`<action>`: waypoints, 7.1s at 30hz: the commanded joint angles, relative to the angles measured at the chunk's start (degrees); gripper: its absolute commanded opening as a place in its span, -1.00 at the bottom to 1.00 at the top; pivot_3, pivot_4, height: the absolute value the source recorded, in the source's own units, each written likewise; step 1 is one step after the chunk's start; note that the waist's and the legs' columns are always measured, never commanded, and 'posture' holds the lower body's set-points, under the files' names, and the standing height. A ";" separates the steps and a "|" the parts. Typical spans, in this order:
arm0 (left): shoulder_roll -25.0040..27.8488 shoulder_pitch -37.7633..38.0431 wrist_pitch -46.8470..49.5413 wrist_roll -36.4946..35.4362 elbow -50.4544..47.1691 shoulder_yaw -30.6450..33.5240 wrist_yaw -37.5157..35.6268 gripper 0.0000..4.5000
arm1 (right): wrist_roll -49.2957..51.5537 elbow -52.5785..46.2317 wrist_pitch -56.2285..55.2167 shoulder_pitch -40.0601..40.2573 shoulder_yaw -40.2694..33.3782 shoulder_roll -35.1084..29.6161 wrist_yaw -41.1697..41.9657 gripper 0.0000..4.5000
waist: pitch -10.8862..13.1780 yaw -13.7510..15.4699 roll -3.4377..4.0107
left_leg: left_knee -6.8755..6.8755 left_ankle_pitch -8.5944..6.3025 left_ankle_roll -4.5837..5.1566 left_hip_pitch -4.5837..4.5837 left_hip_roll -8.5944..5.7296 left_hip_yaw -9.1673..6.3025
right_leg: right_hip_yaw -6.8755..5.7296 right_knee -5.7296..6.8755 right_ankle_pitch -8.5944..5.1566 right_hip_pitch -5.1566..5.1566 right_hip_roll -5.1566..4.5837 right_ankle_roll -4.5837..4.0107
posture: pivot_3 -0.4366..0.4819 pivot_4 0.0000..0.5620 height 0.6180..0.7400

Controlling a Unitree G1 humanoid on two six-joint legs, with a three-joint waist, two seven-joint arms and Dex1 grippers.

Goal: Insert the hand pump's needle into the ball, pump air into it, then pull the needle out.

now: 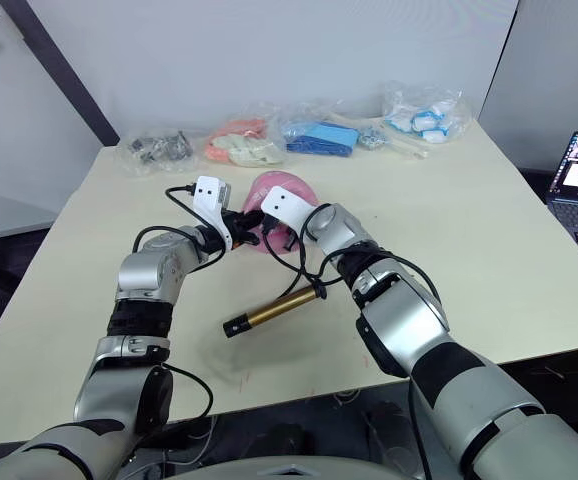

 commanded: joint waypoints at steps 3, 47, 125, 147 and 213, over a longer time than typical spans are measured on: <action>-1.25 4.10 6.61 -0.21 3.29 -3.34 -1.28 -1.00 | -0.94 5.85 1.22 2.67 -0.80 -0.21 -0.37 -0.85 | -0.01 -0.01 0.01 | 0.00 0.00 0.00 0.00 0.00 0.00 | 0.00 -0.01 0.00 0.00 0.00 0.00 | -0.05 -0.47 1.00; -1.45 0.25 1.95 0.87 10.11 -3.16 -1.65 -1.00 | 10.47 -75.72 22.41 28.98 -4.93 -16.85 10.55 0.36 | 1.41 3.09 -0.10 | 0.07 0.18 -0.34 -1.16 -0.03 -0.51 | -0.49 -0.29 -0.02 -0.71 -0.15 0.05 | -0.05 -0.47 1.00; 29.57 15.13 -4.79 -3.61 -34.99 -13.93 -32.50 0.95 | 51.35 -93.45 -11.88 81.15 -34.49 -44.08 36.31 1.00 | 4.15 4.73 -1.25 | 1.05 0.16 -0.26 -3.07 0.11 0.07 | -0.51 -0.27 0.46 -2.15 -0.09 -0.68 | -0.05 -0.47 1.00; 23.41 15.87 -3.90 11.43 -32.96 -26.79 -22.51 0.85 | 51.28 -93.59 -13.23 81.65 -34.55 -44.36 36.07 1.00 | 4.16 4.75 -1.28 | 1.29 0.17 -0.25 -3.04 0.12 0.13 | -0.50 -0.10 0.51 -2.11 -0.06 -0.72 | -0.05 -0.47 1.00; 4.66 22.46 -20.68 -8.48 -29.86 -12.41 -24.14 -0.56 | 85.05 -95.36 22.43 55.26 -21.14 -15.99 -26.18 1.00 | 4.08 4.32 -1.17 | 2.07 0.15 -0.23 -3.03 0.01 0.06 | -0.34 0.79 0.54 -2.19 -0.06 -0.77 | -0.05 -0.47 1.00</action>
